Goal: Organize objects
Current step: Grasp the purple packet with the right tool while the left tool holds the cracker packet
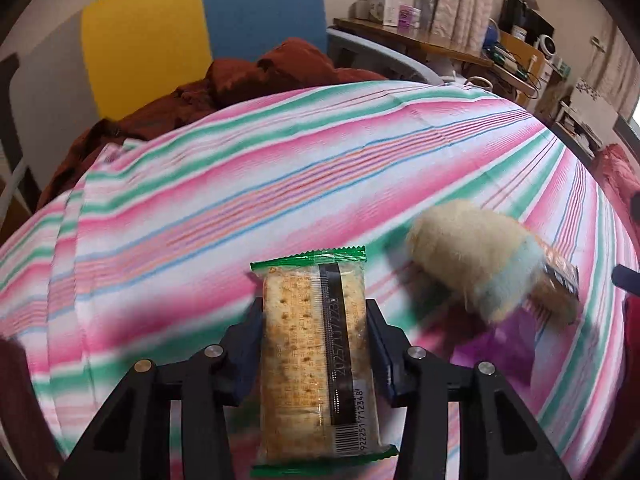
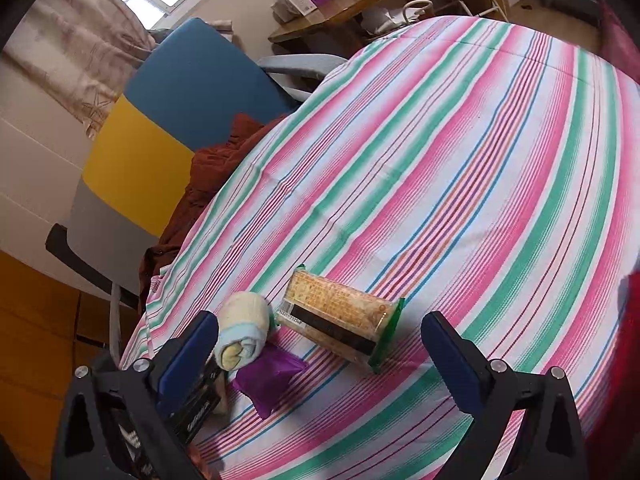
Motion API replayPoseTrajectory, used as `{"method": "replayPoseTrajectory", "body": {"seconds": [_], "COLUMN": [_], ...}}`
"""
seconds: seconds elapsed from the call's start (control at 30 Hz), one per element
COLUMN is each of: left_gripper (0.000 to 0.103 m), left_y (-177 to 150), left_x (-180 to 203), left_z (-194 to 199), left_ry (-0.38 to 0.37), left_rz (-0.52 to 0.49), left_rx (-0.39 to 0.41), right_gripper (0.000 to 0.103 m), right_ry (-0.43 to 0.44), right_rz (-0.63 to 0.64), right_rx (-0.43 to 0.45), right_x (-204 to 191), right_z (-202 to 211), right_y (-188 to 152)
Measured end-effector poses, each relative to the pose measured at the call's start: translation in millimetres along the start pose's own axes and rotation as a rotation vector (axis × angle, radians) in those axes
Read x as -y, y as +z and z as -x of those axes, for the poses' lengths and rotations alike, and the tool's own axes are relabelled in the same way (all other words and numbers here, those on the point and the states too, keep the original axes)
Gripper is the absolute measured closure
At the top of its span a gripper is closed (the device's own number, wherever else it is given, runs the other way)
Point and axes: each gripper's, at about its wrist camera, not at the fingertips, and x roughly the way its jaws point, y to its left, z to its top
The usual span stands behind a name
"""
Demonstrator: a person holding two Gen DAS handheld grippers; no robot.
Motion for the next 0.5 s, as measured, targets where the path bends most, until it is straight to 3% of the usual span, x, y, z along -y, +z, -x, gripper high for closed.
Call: {"method": "replayPoseTrajectory", "body": {"seconds": [0.23,0.4,0.5], "left_gripper": [0.057,0.057,0.056], "left_y": [-53,-90,-108], "left_x": [1,6,10], "left_z": [35,59,68], "left_ry": [0.011,-0.011,-0.007], "left_rz": [0.016,0.029,-0.001], "left_rx": [0.013,0.044,0.082], "right_gripper": [0.001,0.001,0.003], "right_ry": [0.015,0.053,0.07], "right_rz": [0.048,0.166,0.278], "right_rx": [-0.027,-0.077,-0.152], "right_x": [-9,-32,-52], "right_z": [-4,-12,-24], "right_y": [-4,-14,-27]}}
